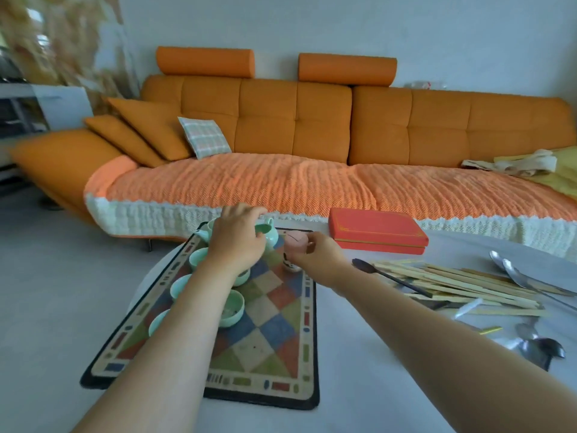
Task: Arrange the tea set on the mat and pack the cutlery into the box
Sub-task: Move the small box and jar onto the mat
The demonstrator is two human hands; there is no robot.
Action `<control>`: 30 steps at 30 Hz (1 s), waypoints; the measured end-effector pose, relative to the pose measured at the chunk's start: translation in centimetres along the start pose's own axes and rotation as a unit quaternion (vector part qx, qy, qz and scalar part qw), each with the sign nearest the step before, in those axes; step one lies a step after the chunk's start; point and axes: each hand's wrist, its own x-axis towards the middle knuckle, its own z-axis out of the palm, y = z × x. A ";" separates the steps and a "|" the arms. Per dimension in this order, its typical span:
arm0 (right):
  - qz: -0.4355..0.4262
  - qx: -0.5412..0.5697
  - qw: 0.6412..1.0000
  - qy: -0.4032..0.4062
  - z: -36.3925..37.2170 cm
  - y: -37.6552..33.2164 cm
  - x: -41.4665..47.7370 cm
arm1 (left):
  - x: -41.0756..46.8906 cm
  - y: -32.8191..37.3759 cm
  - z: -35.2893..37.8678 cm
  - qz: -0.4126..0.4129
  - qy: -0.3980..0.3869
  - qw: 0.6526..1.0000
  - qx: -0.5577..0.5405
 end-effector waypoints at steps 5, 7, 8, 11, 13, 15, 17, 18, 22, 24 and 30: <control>0.015 -0.018 0.999 0.035 1.9 0.5 2.8 | 1.6 -1.6 1.5 -0.020 -0.087 0.996 -0.010; 0.021 -0.025 0.998 0.052 2.1 0.8 4.0 | 2.1 -1.7 2.1 -0.013 -0.104 0.994 0.000; 0.023 -0.030 0.998 0.055 2.2 0.8 4.6 | 2.3 -1.8 2.3 -0.006 -0.107 0.994 0.014; 0.022 -0.044 0.997 0.062 2.2 0.8 6.0 | 3.0 -2.4 3.0 -0.005 -0.116 0.992 0.051; 0.022 -0.052 0.996 0.065 2.2 0.8 6.8 | 3.1 -2.8 3.5 -0.012 -0.121 0.991 0.060; 0.026 -0.052 0.996 0.062 2.3 0.8 7.6 | 3.2 -2.9 3.8 -0.012 -0.115 0.991 0.072; 0.029 -0.047 0.997 0.054 2.4 0.8 8.1 | 3.3 -3.0 4.0 -0.010 -0.103 0.992 0.079; 0.029 -0.045 0.997 0.048 2.3 0.8 8.2 | 3.3 -3.0 4.1 -0.010 -0.101 0.992 0.078; 0.041 -0.020 0.999 0.009 1.5 0.9 7.5 | 3.2 -2.5 3.7 -0.013 -0.102 0.991 0.082; 0.047 -0.014 0.999 -0.004 0.6 0.9 6.5 | 3.2 -1.4 3.2 -0.010 -0.080 0.994 0.071; 0.012 -0.064 0.998 -0.021 -4.5 2.2 1.3 | 1.2 6.0 3.4 0.065 -0.037 0.996 -0.052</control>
